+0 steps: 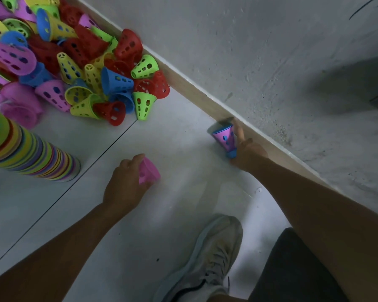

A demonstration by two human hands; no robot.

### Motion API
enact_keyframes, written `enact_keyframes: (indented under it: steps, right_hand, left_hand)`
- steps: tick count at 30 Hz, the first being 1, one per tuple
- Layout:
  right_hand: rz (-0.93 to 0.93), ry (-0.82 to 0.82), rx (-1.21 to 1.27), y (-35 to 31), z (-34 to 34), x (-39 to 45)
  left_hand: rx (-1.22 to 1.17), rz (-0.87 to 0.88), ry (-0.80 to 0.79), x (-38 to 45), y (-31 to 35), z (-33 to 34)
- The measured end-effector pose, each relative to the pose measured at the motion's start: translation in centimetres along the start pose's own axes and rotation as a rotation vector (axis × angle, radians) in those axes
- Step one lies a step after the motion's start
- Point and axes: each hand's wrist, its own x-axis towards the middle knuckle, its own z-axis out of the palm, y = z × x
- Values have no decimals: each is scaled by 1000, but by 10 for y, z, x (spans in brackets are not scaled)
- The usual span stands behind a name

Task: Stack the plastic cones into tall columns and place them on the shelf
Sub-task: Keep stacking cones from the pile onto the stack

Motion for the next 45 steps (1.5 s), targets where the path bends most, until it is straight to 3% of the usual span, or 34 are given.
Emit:
enact_keyframes:
  steps: [5, 14, 19, 23, 25, 35, 45]
  right_hand:
    - [-18, -13, -185, -19, -7, 16]
    - [-164, 95, -46, -29, -13, 25]
    - [-159, 56, 91, -49, -21, 22]
    - [-138, 116, 145, -81, -35, 11]
    - [-127, 151, 236, -102, -51, 7]
    - [-366, 364, 179, -161, -144, -41]
    - [-520, 488, 438, -192, -253, -141]
  left_hand:
    - [-56, 16, -14, 1, -3, -3]
    - [-241, 56, -79, -10, 10, -25]
    - [-292, 94, -45, -14, 15, -55]
    - [-292, 140, 0, -16, 23, -88]
    - [-288, 163, 23, -17, 29, -106]
    - [-424, 314, 149, -42, 59, -193]
    - [-768, 396, 407, -96, 94, -272]
